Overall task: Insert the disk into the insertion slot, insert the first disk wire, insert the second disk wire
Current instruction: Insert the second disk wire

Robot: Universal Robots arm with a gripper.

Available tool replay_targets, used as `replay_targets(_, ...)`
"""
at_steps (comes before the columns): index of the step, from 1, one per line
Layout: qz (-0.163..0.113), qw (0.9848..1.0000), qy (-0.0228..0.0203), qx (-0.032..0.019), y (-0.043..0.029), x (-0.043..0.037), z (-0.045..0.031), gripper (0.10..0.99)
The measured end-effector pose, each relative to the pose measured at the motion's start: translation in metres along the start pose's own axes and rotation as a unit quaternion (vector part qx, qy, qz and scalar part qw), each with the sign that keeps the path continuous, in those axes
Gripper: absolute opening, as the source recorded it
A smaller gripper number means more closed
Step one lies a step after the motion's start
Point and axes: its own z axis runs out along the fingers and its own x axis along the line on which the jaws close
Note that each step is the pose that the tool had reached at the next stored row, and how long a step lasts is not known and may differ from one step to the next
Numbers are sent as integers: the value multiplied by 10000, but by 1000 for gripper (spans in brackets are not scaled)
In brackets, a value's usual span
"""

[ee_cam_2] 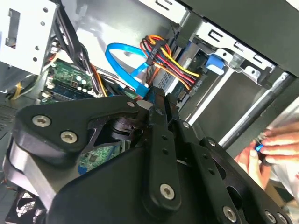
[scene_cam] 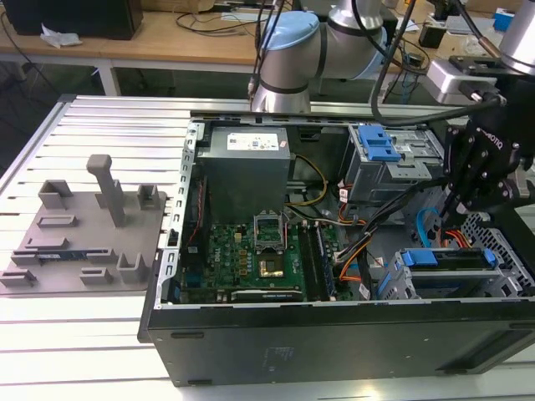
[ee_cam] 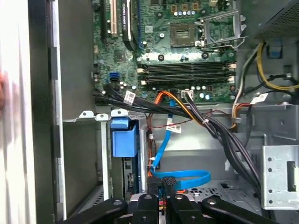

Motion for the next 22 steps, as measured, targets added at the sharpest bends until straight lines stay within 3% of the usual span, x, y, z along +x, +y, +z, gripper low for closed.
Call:
replay_targets(5, -2, 9999, -173, -5, -5, 115, 8, 161)
replay_targets(9, -2, 9998, -181, -5, -5, 118, 8, 161)
replay_targets(10, -2, 9998, -213, -3, -5, 133, 9, 161)
replay_targets(11, -2, 9996, -269, 4, -4, 150, 11, 161)
replay_targets(12, -2, 9993, -362, 21, -5, 174, 13, 161)
replay_targets(14, -3, 9989, -477, 35, -5, 208, 16, 161)
replay_targets(15, -4, 9988, -494, 34, -6, 221, 17, 161)
replay_targets(20, -3, 9988, -499, 32, -7, 231, 17, 161)
replay_targets(21, -4, 9988, -496, -43, -58, 230, 16, 161)
replay_targets(22, -6, 9987, -494, -80, -75, 229, 16, 161)
